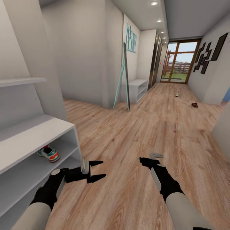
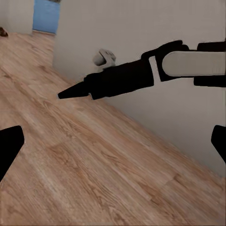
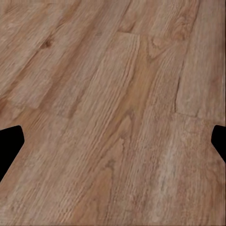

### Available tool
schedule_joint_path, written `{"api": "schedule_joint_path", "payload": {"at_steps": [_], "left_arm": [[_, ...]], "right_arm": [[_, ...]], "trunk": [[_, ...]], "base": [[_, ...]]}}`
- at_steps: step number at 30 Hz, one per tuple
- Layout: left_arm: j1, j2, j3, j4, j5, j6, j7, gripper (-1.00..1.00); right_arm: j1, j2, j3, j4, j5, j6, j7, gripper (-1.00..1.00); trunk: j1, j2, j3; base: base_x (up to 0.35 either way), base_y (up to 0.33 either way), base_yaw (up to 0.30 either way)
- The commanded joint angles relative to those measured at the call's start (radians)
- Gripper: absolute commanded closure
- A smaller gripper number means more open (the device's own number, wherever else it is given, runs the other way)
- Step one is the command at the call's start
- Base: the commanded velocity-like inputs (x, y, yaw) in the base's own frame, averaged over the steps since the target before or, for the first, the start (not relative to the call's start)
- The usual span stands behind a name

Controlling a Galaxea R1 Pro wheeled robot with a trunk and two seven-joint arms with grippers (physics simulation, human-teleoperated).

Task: Pick up the two gym shoes and the two sandals from the corridor floor and place them onto the hallstand (shoe rack) in the corridor, making sure they are on the rack and not on the floor. Arrange them so the two gym shoes are next to each other and the two sandals are next to each other.

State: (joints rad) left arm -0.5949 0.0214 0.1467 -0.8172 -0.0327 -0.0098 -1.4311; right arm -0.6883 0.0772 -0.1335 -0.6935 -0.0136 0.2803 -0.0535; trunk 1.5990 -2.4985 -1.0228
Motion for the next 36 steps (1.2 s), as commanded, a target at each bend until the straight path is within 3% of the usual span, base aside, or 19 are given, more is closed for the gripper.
{"api": "schedule_joint_path", "payload": {"at_steps": [1, 4, 7, 9, 15, 18, 21, 23, 26, 29, 31, 36], "left_arm": [[0.0, 0.001, 0.018, -0.001, -0.004, -0.001, -0.004, -1.0], [0.0, 0.004, 0.088, -0.001, -0.005, -0.001, -0.003, -1.0], [0.0, 0.004, 0.136, 0.0, -0.005, -0.001, 0.018, -1.0], [0.0, 0.003, 0.145, 0.0, -0.006, -0.001, 0.05, -1.0], [0.0, -0.013, 0.149, 0.0, -0.004, 0.008, 0.227, -1.0], [0.0, -0.06, 0.146, 0.001, -0.005, 0.014, 0.324, -1.0], [0.0, -0.079, 0.145, 0.005, -0.004, 0.016, 0.419, -1.0], [0.0, -0.083, 0.145, 0.01, -0.003, 0.016, 0.45, -1.0], [0.0, -0.096, 0.145, 0.034, -0.002, 0.016, 0.566, -1.0], [0.0, -0.098, 0.145, 0.037, -0.002, 0.016, 0.634, -1.0], [0.0, -0.098, 0.146, 0.035, -0.003, 0.016, 0.716, -1.0], [0.0, -0.091, 0.15, 0.034, -0.004, 0.017, 0.759, -1.0]], "right_arm": [[-0.001, 0.001, -0.002, -0.001, -0.002, 0.005, -0.002, -1.0], [-0.001, 0.001, -0.002, -0.001, -0.002, 0.005, -0.002, -1.0], [0.0, 0.001, -0.002, -0.001, -0.002, 0.005, -0.002, -1.0], [0.0, 0.001, -0.002, -0.001, -0.002, 0.005, -0.002, -1.0], [0.0, 0.001, -0.002, -0.001, -0.002, 0.005, -0.002, -1.0], [0.0, 0.001, -0.002, -0.001, -0.002, 0.005, -0.002, -1.0], [0.0, 0.001, -0.003, -0.001, -0.002, 0.005, -0.002, -1.0], [0.0, 0.001, -0.003, -0.001, -0.002, 0.005, -0.002, -1.0], [-0.001, 0.001, -0.002, -0.001, -0.002, 0.005, -0.002, -1.0], [-0.001, 0.001, -0.002, -0.001, -0.001, 0.005, -0.002, -1.0], [0.0, 0.001, -0.003, -0.001, -0.002, 0.005, -0.002, -1.0], [-0.001, 0.001, -0.002, -0.001, -0.002, 0.005, -0.002, -1.0]], "trunk": [[0.0, 0.0, -0.001], [0.0, 0.0, -0.001], [0.0, 0.0, -0.001], [0.0, 0.0, -0.001], [0.0, 0.0, -0.001], [0.0, 0.0, -0.001], [0.0, 0.0, -0.001], [0.0, 0.0, -0.001], [0.0, 0.0, -0.001], [0.0, 0.0, -0.001], [0.0, 0.0, -0.001], [0.0, 0.0, -0.001]], "base": [[0.347, 0.0, -0.292], [0.347, 0.0, -0.292], [0.347, 0.0, -0.292], [0.347, 0.0, -0.292], [0.347, 0.0, -0.292], [0.347, 0.0, -0.292], [0.347, 0.0, -0.292], [0.347, 0.0, -0.292], [0.347, 0.0, -0.292], [0.347, 0.0, -0.292], [0.347, 0.0, -0.292], [0.347, 0.0, -0.288]]}}
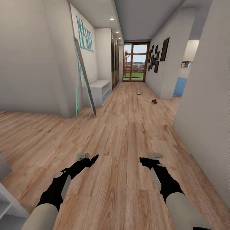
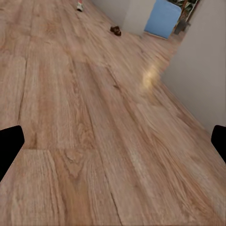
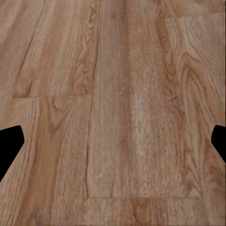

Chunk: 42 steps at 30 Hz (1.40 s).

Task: Pick up the two gym shoes and the two sandals from the corridor floor and place them onto the hallstand (shoe rack) in the corridor, making sure they are on the rack and not on the floor. Arrange them so the two gym shoes are next to each other and the two sandals are next to each other.

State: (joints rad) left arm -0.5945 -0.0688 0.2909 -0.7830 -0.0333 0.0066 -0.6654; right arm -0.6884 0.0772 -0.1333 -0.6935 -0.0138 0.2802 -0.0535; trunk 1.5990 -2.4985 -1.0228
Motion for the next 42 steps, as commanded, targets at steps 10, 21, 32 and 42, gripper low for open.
{"api": "schedule_joint_path", "payload": {"at_steps": [10, 21, 32, 42], "left_arm": [[-0.001, 0.021, 0.008, -0.005, -0.005, 0.011, 0.005, -1.0], [-0.001, 0.024, 0.008, -0.007, -0.005, 0.053, 0.006, -1.0], [-0.001, 0.026, 0.008, -0.037, -0.006, 0.055, 0.006, -1.0], [-0.001, 0.025, 0.008, -0.044, -0.007, 0.067, 0.006, -1.0]], "right_arm": [[0.0, 0.001, -0.002, -0.001, -0.001, 0.005, -0.002, -1.0], [-0.001, 0.0, -0.002, -0.003, 0.0, 0.005, -0.002, -1.0], [0.0, -0.002, -0.003, -0.036, 0.0, 0.005, -0.002, -1.0], [0.0, -0.002, -0.003, -0.047, 0.0, 0.01, -0.002, -1.0]], "trunk": [[0.0, 0.0, -0.004], [0.0, 0.0, -0.005], [0.0, 0.0, -0.005], [0.0, 0.0, -0.005]], "base": [[0.347, 0.0, -0.27], [0.347, 0.0, -0.049], [0.347, 0.0, -0.001], [0.347, 0.0, 0.0]]}}
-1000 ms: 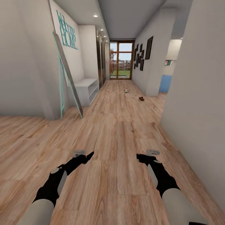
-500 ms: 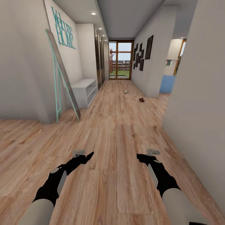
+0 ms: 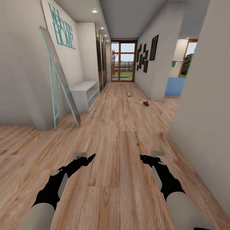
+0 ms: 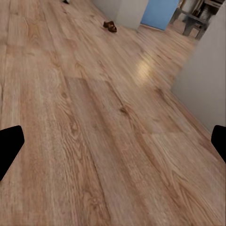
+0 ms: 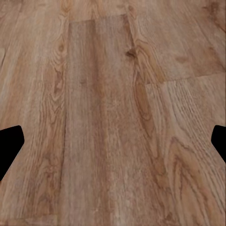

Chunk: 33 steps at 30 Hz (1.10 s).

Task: Pick up the two gym shoes and the two sandals from the corridor floor and place them onto the hallstand (shoe rack) in the corridor, making sure they are on the rack and not on the floor. Arrange them so the two gym shoes are next to each other and the two sandals are next to each other.

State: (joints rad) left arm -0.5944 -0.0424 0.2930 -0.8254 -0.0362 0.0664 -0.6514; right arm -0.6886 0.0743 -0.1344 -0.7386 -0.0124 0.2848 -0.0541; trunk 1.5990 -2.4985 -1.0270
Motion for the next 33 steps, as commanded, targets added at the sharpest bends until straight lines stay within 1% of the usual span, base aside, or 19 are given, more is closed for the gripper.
{"api": "schedule_joint_path", "payload": {"at_steps": [1, 24, 25, 28, 33], "left_arm": [[-0.001, -0.002, 0.006, -0.001, -0.004, 0.007, -0.008, -1.0], [-0.001, -0.001, 0.006, -0.001, -0.004, 0.008, -0.008, -1.0], [-0.001, 0.002, 0.007, -0.001, -0.004, 0.009, -0.008, -1.0], [-0.001, 0.021, 0.007, -0.001, -0.004, 0.012, -0.008, -1.0], [-0.001, 0.031, 0.008, -0.001, -0.004, 0.036, -0.008, -1.0]], "right_arm": [[0.0, 0.001, -0.002, -0.002, -0.001, 0.007, -0.002, -1.0], [0.0, 0.001, -0.001, -0.002, -0.001, 0.011, -0.001, -1.0], [0.0, 0.001, -0.001, -0.002, -0.001, 0.011, -0.001, -1.0], [0.0, 0.001, -0.001, -0.002, -0.001, 0.011, -0.001, -1.0], [0.0, 0.001, -0.001, -0.002, -0.001, 0.011, -0.001, -1.0]], "trunk": [[0.0, 0.0, -0.001], [0.0, 0.0, -0.001], [0.0, 0.0, -0.001], [0.0, 0.0, -0.001], [0.0, 0.0, -0.001]], "base": [[0.347, 0.0, 0.0], [0.347, 0.0, 0.0], [0.348, 0.0, 0.0], [0.347, 0.0, 0.0], [0.347, 0.0, 0.0]]}}
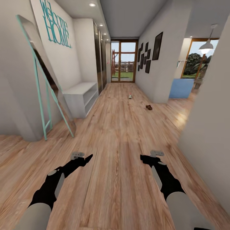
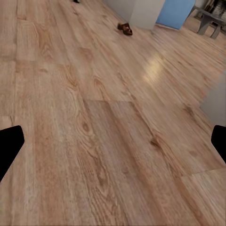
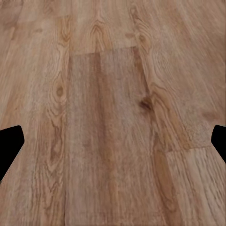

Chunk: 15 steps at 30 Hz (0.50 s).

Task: Pick up the two gym shoes and the two sandals from the corridor floor and place them onto the hallstand (shoe rack) in the corridor, making sure they are on the rack and not on the floor. Arrange them so the two gym shoes are next to each other and the two sandals are next to each other.

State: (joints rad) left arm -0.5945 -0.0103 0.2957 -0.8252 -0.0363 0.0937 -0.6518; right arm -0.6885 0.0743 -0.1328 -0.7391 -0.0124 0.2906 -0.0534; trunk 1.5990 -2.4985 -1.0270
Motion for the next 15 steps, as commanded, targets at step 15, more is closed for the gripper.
{"api": "schedule_joint_path", "payload": {"at_steps": [15], "left_arm": [[-0.001, 0.001, 0.005, -0.002, -0.004, 0.018, -0.008, -1.0]], "right_arm": [[0.0, 0.002, -0.002, -0.001, -0.001, 0.005, -0.002, -1.0]], "trunk": [[0.0, 0.0, -0.001]], "base": [[0.348, 0.0, -0.046]]}}
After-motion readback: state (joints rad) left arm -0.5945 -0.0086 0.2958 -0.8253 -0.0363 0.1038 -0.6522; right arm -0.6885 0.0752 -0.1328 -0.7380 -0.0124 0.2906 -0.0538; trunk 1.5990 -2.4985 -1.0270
